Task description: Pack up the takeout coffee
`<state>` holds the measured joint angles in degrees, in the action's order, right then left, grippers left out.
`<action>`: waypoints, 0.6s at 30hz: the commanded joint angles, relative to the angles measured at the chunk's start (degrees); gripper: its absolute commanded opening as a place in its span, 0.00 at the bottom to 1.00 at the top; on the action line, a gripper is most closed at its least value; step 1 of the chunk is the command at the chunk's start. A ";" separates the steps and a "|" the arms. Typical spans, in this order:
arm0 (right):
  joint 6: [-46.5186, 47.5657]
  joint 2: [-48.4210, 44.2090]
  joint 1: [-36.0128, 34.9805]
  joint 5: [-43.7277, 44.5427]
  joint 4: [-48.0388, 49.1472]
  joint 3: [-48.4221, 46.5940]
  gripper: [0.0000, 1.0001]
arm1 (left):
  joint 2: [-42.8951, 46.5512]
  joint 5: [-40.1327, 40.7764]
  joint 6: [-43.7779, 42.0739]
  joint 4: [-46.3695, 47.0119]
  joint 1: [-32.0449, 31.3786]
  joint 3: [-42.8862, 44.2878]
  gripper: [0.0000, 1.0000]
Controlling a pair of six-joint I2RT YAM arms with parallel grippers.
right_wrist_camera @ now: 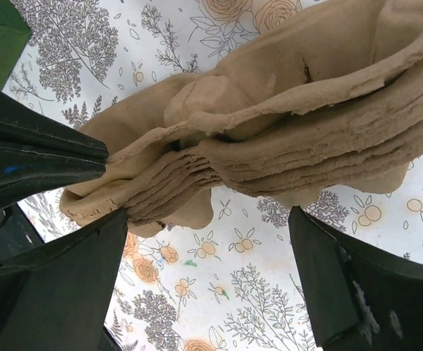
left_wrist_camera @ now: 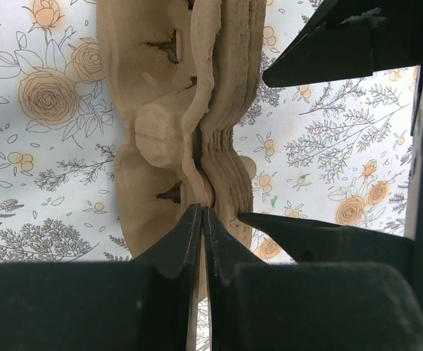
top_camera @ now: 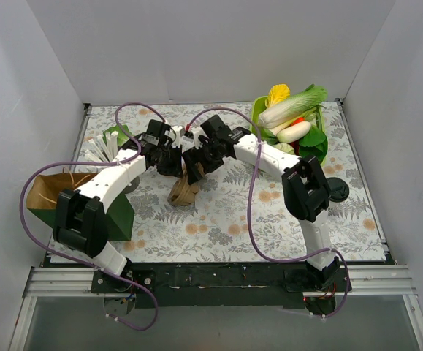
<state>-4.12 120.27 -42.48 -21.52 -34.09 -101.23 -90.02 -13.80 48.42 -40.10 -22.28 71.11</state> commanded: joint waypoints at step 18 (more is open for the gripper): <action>3.94 -4.60 3.72 6.06 -1.51 8.60 0.97 | 10.30 0.45 -5.44 1.34 0.58 1.49 0.00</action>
<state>-1.23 117.54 -39.99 -15.07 -35.66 -92.23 -82.81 -10.92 44.71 -40.47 -21.63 71.09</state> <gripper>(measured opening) 0.973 0.017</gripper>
